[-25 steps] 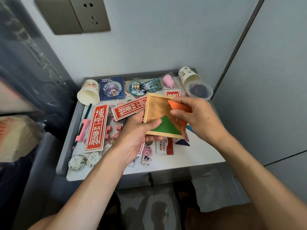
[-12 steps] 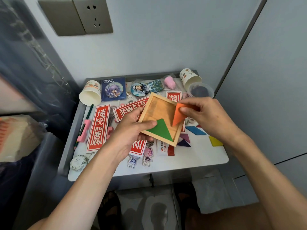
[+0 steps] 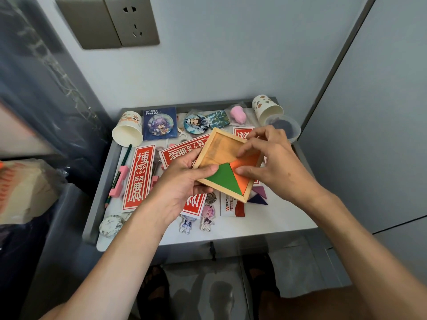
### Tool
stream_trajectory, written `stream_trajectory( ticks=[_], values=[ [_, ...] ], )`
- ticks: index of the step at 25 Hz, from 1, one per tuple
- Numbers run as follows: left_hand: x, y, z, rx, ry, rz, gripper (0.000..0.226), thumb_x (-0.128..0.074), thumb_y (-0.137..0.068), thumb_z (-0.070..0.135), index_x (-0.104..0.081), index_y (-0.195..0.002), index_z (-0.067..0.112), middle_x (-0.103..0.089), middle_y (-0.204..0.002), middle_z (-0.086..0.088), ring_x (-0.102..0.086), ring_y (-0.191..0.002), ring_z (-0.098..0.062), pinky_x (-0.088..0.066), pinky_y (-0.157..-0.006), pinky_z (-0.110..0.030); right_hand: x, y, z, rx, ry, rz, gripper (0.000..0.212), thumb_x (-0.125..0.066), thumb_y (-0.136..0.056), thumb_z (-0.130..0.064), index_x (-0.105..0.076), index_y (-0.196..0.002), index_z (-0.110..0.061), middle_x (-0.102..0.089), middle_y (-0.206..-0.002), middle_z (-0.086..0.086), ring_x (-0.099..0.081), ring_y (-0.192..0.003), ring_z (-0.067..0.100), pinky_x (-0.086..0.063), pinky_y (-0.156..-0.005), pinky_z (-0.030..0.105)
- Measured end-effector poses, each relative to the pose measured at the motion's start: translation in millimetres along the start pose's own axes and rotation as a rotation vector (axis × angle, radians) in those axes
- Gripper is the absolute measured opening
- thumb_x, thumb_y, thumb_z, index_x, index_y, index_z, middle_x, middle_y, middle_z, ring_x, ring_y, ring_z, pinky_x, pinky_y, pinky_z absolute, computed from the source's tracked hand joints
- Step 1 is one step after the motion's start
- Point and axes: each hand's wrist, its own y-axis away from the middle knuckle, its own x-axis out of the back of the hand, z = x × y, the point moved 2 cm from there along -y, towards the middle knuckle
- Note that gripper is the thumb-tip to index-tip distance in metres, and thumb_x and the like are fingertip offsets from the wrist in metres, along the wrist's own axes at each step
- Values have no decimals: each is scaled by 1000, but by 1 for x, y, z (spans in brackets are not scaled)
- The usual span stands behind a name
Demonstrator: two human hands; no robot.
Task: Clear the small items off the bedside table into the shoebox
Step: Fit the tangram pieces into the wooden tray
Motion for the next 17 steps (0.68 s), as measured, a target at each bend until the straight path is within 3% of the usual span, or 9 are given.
stream_trajectory(
  ticks=[4, 6, 9, 13, 17],
  values=[
    [-1, 2, 1, -11, -55, -8, 35, -70, -85, 5, -68, -116, 21, -76, -95, -5, -70, -72, -12, -53, -51, -20, 2, -1, 4, -178, -338, 67, 31, -71, -86, -33, -57, -113, -29, -57, -114, -9, -55, -104, 8, -49, -87, 28],
    [-1, 2, 2, -11, -62, 8, 35, -70, -86, 5, -68, -117, 21, -76, -95, -5, -70, -72, -11, -52, -50, -20, 1, -1, 7, -320, -475, 7, 27, -68, -88, -32, -59, -113, -26, -67, -103, -4, -65, -91, 8, -57, -74, 27],
    [-3, 2, 1, -13, 60, 120, 33, -70, -85, 4, -65, -115, 16, -76, -95, -4, -73, -76, -14, -54, -54, -24, -7, 1, 6, -410, -609, -66, 13, -68, -90, -26, -66, -101, -20, -73, -89, 0, -68, -68, 3, -50, -54, 14],
    [-16, 6, -7, -27, 239, 227, 30, -73, -82, 14, -64, -111, 15, -76, -104, -2, -74, -92, -18, -57, -74, -36, -14, 3, 1, -488, -825, 15, 14, -67, -91, -19, -62, -103, -16, -74, -82, -2, -71, -68, 8, -51, -55, 16],
    [-37, 11, -10, -107, 168, 237, 38, -74, -82, 6, -62, -118, 13, -75, -107, -4, -73, -98, -21, -59, -84, -40, -23, 5, -4, -500, -851, 35, 15, -65, -92, -17, -59, -105, -12, -72, -89, 2, -71, -71, 10, -55, -58, 21]
  ],
)
